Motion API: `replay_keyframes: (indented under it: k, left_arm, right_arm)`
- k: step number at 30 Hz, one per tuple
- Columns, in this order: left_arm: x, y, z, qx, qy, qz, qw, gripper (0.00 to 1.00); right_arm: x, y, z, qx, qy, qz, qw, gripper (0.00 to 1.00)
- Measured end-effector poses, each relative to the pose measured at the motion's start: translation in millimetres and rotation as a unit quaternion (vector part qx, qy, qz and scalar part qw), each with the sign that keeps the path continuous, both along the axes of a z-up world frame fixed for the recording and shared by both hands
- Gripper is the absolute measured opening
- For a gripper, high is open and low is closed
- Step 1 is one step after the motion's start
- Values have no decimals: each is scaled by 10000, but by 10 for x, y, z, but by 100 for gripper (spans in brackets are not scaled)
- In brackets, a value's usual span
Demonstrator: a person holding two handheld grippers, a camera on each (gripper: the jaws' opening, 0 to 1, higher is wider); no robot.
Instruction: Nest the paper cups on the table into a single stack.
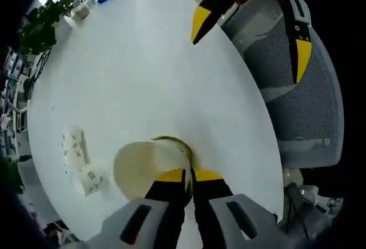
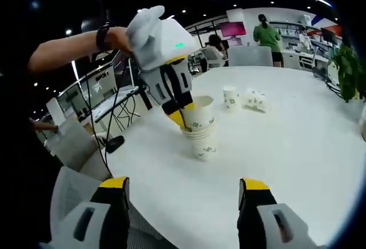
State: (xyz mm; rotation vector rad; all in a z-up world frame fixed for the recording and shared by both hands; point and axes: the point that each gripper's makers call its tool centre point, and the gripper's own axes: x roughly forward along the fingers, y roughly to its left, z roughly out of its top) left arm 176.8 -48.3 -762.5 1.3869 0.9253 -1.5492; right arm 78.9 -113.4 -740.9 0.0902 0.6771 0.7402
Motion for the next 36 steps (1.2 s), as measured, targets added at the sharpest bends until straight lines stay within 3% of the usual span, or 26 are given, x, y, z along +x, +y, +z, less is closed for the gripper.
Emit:
replay_keyframes:
  k: [27,33,36]
  left_arm:
    - [8,6,169,-238,-172,212,9993,13]
    - [23,33,210,-304,-255,327,9987,17]
    - [93,51,225,-390,-433,437,9973,23]
  right_arm:
    - [17,-2,42,78,-64,114,9999,78]
    - [44,-1,41,95,-71,162,9998,78]
    - [42,13,49,157,-67,158,9997,78]
